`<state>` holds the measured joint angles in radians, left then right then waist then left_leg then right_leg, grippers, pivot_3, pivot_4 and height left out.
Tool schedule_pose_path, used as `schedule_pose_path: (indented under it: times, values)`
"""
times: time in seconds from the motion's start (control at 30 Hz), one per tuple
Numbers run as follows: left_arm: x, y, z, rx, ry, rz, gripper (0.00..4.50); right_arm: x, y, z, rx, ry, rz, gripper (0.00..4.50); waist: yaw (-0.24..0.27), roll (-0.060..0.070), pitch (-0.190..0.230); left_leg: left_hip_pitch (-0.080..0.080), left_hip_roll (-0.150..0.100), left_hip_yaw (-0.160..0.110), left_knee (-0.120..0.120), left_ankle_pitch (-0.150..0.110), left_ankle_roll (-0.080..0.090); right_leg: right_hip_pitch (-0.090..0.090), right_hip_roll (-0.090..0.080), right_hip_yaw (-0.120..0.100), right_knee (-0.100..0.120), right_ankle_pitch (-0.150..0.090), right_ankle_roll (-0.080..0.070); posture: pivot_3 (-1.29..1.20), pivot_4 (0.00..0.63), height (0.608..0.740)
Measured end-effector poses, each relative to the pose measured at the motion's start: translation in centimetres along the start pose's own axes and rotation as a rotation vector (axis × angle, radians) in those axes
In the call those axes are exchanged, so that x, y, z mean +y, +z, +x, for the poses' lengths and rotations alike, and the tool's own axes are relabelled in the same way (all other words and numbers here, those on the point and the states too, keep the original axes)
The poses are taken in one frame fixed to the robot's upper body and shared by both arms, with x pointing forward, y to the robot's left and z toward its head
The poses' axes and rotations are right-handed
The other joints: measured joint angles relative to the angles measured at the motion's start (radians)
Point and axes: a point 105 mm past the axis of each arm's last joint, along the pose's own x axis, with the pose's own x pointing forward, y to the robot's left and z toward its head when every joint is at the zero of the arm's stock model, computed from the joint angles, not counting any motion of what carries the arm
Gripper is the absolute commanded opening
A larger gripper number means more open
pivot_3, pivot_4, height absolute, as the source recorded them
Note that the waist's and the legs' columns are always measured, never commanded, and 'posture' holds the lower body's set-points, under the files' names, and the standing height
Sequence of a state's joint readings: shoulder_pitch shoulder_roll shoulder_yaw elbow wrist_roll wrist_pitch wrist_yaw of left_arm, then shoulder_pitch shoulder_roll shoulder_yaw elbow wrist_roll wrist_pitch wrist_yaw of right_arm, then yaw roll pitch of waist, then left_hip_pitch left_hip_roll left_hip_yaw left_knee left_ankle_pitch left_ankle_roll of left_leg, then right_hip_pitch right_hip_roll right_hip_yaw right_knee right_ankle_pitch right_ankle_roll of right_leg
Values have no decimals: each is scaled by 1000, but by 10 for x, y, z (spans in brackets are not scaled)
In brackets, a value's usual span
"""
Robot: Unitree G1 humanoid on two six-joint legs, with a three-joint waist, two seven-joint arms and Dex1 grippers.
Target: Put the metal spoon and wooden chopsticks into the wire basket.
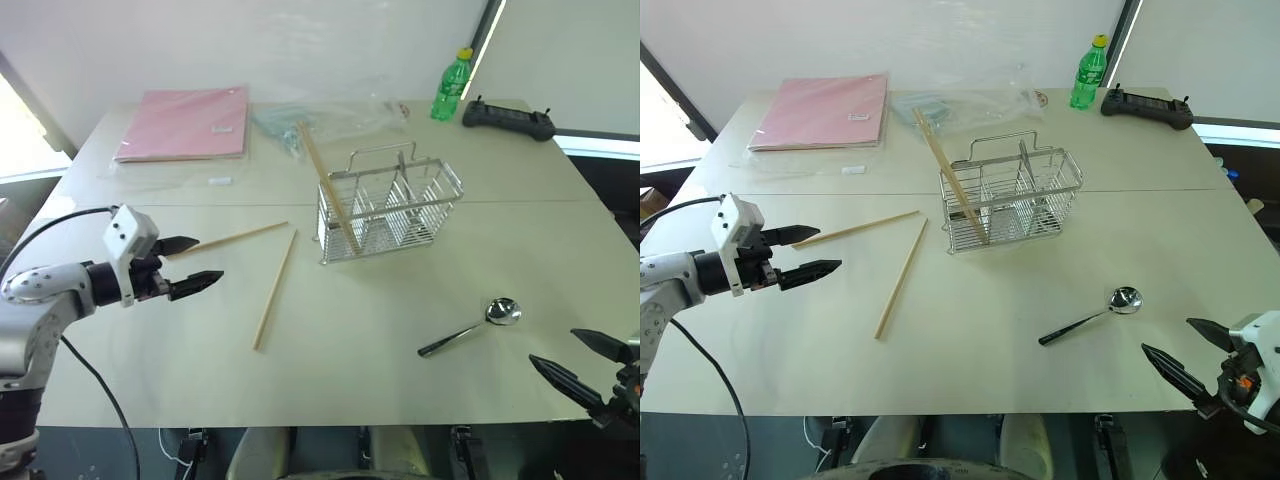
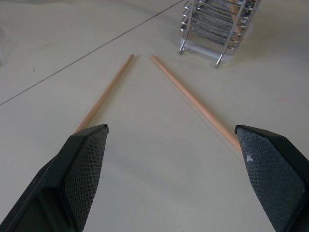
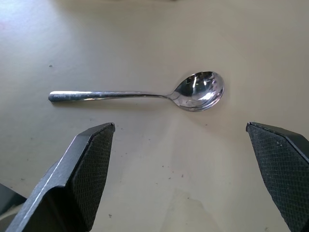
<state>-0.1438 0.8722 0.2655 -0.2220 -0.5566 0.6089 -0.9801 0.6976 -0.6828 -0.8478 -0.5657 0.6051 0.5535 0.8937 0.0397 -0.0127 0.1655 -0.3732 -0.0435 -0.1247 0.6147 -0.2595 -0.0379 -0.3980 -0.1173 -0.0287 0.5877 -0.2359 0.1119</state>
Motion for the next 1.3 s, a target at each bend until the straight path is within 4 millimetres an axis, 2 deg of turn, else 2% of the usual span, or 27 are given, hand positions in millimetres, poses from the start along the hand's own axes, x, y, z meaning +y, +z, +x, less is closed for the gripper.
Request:
schedule_pose_path:
  times: [0.3,0.47,0.63,0.8,0.9,1.07,1.3]
  values:
    - [-2,7,4,-10,-16,7,4415,1,-3,-1,-2,-15,18,4489,0,0,0,0,0,0,1,0,0,0,0,0,1,0,0,0,150,722]
    - [-13,17,10,-28,-82,10,4415,3,-2,-1,-13,-28,16,4489,0,0,0,1,0,0,1,0,0,0,0,0,2,0,0,0,150,722]
    - [-34,35,19,-52,-216,-10,4415,3,0,1,-34,-61,34,4489,0,-1,0,1,0,0,1,0,0,0,0,0,6,0,0,0,150,722]
    - [-70,61,31,-66,-453,27,4415,3,-3,14,-91,-139,157,4489,-1,-2,-1,1,0,0,1,0,0,1,0,0,7,0,0,0,150,722]
    - [-85,63,38,-32,-566,51,4415,7,-10,25,-103,-173,239,4489,-3,-1,-1,1,0,0,1,0,0,1,0,0,8,0,-1,0,150,722]
    - [-94,63,53,-23,-661,54,4415,1,-8,44,-167,-263,326,4489,-4,0,-2,2,0,1,2,0,0,0,1,1,8,1,-2,0,150,722]
    - [-96,53,66,-13,-690,46,4415,-13,-10,65,-216,-359,446,4489,-4,1,-2,1,-1,0,2,1,1,-2,3,1,8,3,-5,0,150,722]
